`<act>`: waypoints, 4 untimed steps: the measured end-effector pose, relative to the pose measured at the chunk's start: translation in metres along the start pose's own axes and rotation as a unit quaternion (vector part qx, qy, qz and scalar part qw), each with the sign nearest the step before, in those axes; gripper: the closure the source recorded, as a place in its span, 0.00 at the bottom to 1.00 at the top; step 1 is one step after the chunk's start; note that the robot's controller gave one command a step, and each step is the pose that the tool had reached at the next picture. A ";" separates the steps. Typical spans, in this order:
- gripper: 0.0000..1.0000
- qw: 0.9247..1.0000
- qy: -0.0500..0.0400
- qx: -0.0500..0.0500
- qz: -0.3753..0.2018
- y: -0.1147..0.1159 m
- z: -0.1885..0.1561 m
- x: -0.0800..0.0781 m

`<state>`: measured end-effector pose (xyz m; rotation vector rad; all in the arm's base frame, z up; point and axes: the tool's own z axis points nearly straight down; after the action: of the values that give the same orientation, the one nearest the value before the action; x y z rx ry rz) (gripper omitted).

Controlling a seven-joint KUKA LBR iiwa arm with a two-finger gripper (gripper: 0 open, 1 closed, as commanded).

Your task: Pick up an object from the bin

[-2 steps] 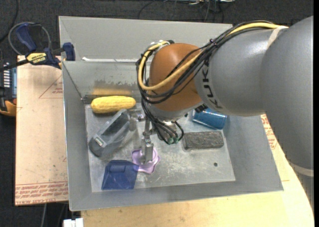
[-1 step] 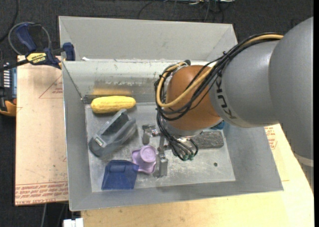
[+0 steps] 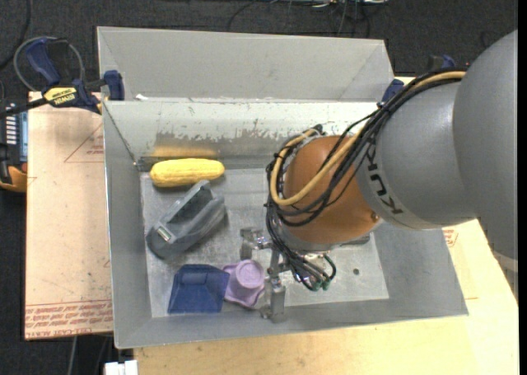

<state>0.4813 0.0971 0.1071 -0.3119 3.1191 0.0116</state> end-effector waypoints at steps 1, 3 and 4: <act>0.00 0.998 -0.007 0.003 -0.068 0.029 0.035 -0.015; 0.00 0.998 -0.013 0.001 -0.056 0.027 0.036 -0.014; 1.00 1.000 -0.014 -0.001 0.010 0.009 0.035 -0.011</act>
Offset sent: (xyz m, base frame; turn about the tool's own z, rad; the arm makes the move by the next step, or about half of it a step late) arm -0.0028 0.0079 -0.0371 -0.0239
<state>0.4904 0.1085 0.0726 -0.2793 3.0936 0.0190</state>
